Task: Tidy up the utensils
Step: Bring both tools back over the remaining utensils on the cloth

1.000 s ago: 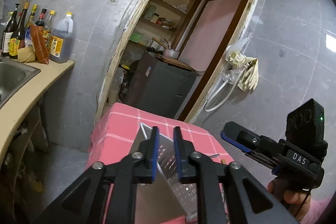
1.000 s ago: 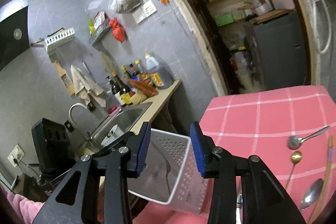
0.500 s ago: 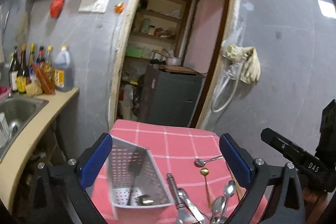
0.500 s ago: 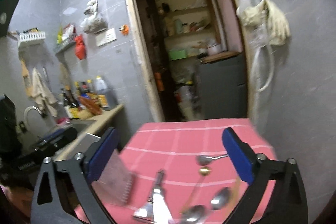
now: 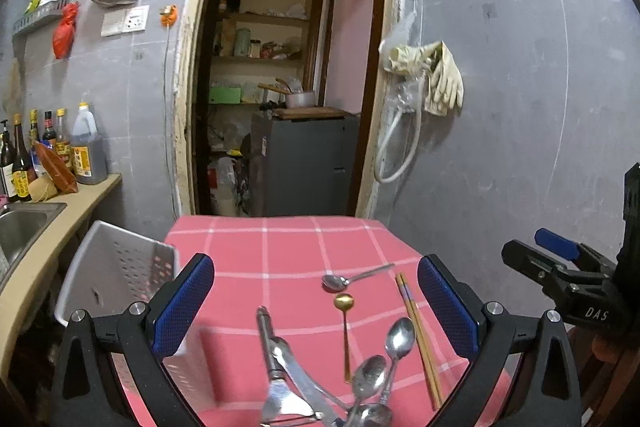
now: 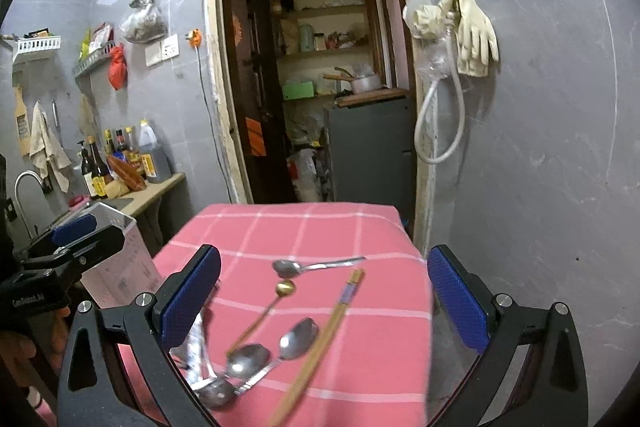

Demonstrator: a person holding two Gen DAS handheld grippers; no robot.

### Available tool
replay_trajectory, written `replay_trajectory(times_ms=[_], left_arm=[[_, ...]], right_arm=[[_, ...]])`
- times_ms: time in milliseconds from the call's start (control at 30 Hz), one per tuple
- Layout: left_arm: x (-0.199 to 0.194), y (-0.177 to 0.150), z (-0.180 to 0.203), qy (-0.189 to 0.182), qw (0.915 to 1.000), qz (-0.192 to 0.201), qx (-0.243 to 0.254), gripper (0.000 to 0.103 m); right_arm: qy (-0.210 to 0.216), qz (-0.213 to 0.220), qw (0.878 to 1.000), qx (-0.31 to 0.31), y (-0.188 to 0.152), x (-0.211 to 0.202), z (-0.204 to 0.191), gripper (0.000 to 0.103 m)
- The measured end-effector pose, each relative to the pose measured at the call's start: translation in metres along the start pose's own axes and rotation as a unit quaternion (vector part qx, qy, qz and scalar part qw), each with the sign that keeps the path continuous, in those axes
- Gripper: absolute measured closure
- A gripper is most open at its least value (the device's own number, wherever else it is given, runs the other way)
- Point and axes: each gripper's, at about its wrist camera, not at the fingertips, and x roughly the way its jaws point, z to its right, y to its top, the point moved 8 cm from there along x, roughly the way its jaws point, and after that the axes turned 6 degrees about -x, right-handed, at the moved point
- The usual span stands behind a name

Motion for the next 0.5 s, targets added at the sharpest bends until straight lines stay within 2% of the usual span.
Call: replay_trajectory(times_ms=[300, 467, 500], left_arm=[[0.029, -0.03, 0.024, 0.037, 0.999, -0.019, 0.015, 0.001], [0.053, -0.057, 0.03, 0.031, 0.9975, -0.063, 0.011, 0.001], [0.059, -0.063, 0.032, 0.02, 0.9972, -0.072, 0.009, 0.001]], right_arm=[[0.019, -0.03, 0.999, 0.005, -0.03, 0.035, 0.036, 0.001], [0.068, -0.066, 0.995, 0.032, -0.055, 0.07, 0.044, 0.001], [0.083, -0.076, 0.993, 0.04, -0.061, 0.08, 0.045, 0.002]])
